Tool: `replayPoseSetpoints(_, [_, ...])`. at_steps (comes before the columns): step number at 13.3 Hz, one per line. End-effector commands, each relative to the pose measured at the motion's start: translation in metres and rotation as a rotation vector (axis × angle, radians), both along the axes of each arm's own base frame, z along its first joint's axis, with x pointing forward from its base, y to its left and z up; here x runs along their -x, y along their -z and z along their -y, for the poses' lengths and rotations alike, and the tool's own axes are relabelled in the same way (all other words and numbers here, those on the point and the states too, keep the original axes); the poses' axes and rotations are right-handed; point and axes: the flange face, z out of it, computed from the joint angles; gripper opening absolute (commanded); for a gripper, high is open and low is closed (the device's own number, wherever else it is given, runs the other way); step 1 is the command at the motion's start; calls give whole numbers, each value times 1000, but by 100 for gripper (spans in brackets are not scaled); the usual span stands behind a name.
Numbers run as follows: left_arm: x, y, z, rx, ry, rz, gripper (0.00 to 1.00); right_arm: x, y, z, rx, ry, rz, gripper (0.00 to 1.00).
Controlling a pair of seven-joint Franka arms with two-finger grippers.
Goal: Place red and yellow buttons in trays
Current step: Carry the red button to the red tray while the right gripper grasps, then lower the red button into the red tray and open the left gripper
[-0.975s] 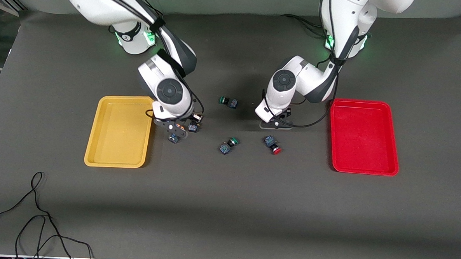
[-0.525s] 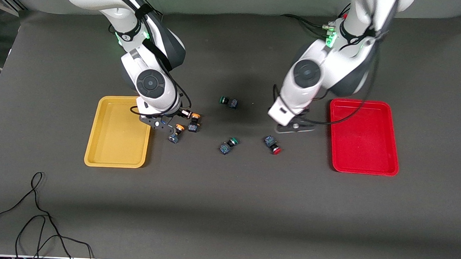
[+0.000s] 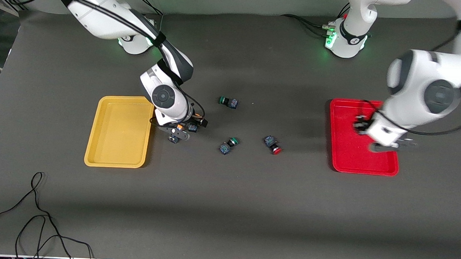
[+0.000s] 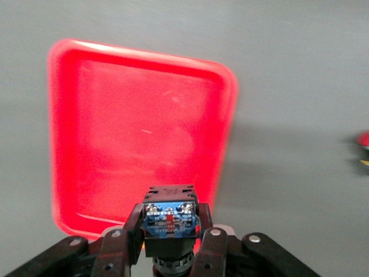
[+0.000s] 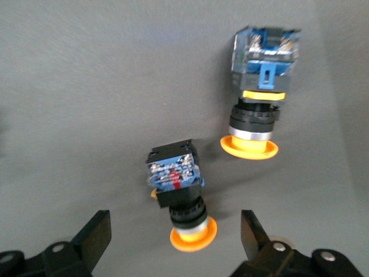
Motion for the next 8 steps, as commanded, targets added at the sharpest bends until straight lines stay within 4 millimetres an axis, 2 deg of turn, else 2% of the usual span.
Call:
replayPoseSetpoints(1, [12, 70, -10, -5, 55, 50, 24, -1, 9, -1, -7, -25, 22, 93])
replayPoseSetpoints(2, [17, 100, -11, -2, 56, 64, 24, 0, 14, -1, 0, -38, 21, 85])
replayPoseSetpoints(4, [26, 153, -7, 6, 68, 77, 27, 1, 17, 0, 4, -50, 29, 62])
replayPoseSetpoints(5, [27, 162, -6, 7, 70, 70, 29, 1, 18, 0, 5, -50, 30, 51])
replayPoseSetpoints(6, [27, 163, -5, 7, 73, 65, 40, 1, 19, 2, 6, -49, 30, 43])
replayPoseSetpoints(7, [28, 166, -5, 7, 76, 60, 80, 1, 18, 2, 7, -51, 33, 33])
replayPoseSetpoints(8, [25, 163, -6, 7, 84, 58, 100, 1, 17, 2, 8, -50, 34, 25])
